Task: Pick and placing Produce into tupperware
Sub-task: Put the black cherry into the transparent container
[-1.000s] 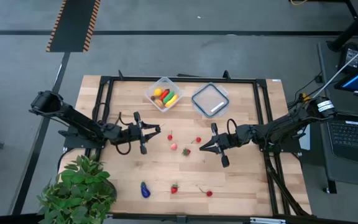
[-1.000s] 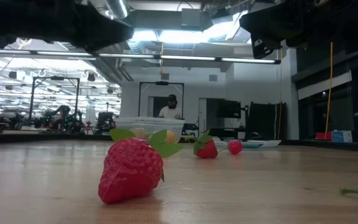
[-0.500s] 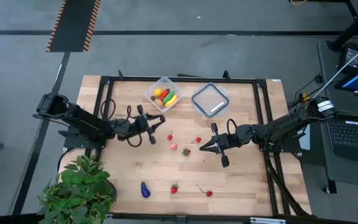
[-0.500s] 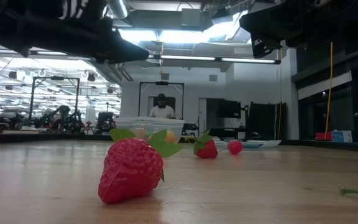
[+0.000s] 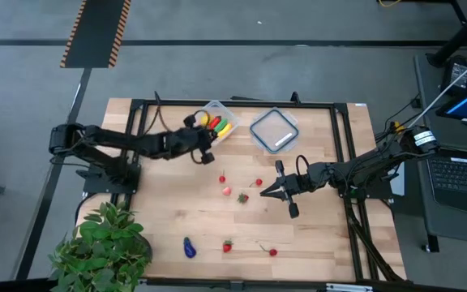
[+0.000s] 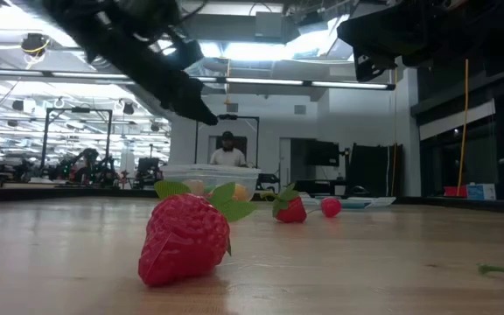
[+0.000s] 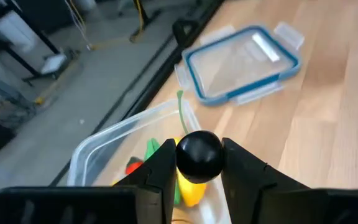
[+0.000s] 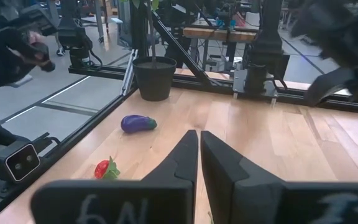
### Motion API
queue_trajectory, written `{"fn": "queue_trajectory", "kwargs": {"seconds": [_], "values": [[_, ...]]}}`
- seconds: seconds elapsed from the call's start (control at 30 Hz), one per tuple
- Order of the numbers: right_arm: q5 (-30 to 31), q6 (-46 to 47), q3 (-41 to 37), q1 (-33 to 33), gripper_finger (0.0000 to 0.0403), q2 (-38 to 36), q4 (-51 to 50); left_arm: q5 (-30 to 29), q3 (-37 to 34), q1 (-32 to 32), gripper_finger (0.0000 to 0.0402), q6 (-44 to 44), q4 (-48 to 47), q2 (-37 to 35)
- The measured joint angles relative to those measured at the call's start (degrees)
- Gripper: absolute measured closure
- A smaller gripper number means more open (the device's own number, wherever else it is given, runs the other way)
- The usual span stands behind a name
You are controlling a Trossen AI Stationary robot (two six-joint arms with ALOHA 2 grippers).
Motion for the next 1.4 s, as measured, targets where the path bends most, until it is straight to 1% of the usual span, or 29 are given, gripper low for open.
{"fn": "queue_trajectory", "kwargs": {"seconds": [0.1, 0.2, 0.3, 0.4, 0.53, 0.73, 0.87, 1.0, 1.1, 1.23, 1.33, 1.4], "values": [[0.0, -0.2, 0.0, 0.0, 0.038, 0.0, 0.1, 5.0, 5.7, 3.6, 0.0309, 1.0, -10.5, 0.3], [0.0, -1.7, 0.0, 0.0, 0.038, 0.0, 0.3, 7.7, 11.5, 7.0, 0.0309, 1.5, -19.3, 2.0], [0.0, -2.0, 0.0, 0.0, 0.038, 0.0, 0.9, 11.5, 18.0, 10.2, 0.0309, 3.6, -27.5, 4.8], [0.0, -3.8, 0.0, 0.0, 0.038, 0.0, 1.3, 13.6, 24.9, 12.6, 0.0309, 4.6, -36.5, 8.9], [0.0, -4.6, 0.0, 0.0, 0.038, 0.0, 1.7, 19.0, 31.9, 14.9, 0.0309, 6.9, -44.0, 14.6], [0.0, -4.7, 0.0, 0.0, 0.038, 0.0, 1.7, 24.9, 40.7, 17.4, 0.0309, 9.6, -55.3, 21.9], [0.0, -4.7, 0.0, 0.0, 0.038, 0.0, 1.6, 26.0, 46.5, 19.1, 0.0309, 10.6, -62.9, 26.1], [0.0, -4.7, 0.0, 0.0, 0.038, 0.0, 1.7, 26.4, 51.7, 20.7, 0.0309, 11.4, -70.0, 30.3], [0.0, -4.7, 0.0, 0.0, 0.038, 0.0, 1.7, 28.4, 54.7, 21.2, 0.0309, 11.6, -73.6, 33.1], [0.0, -4.7, 0.0, 0.0, 0.038, 0.0, 1.6, 31.1, 57.3, 21.1, 0.0309, 12.9, -76.2, 36.0], [0.0, -4.7, 0.0, 0.0, 0.0379, 0.0, 1.7, 34.2, 58.3, 21.1, 0.0309, 14.0, -76.5, 37.6], [0.0, -4.7, 0.0, 0.0, 0.038, 0.0, 1.6, 34.4, 58.4, 21.1, 0.0309, 14.2, -76.5, 38.1]]}}
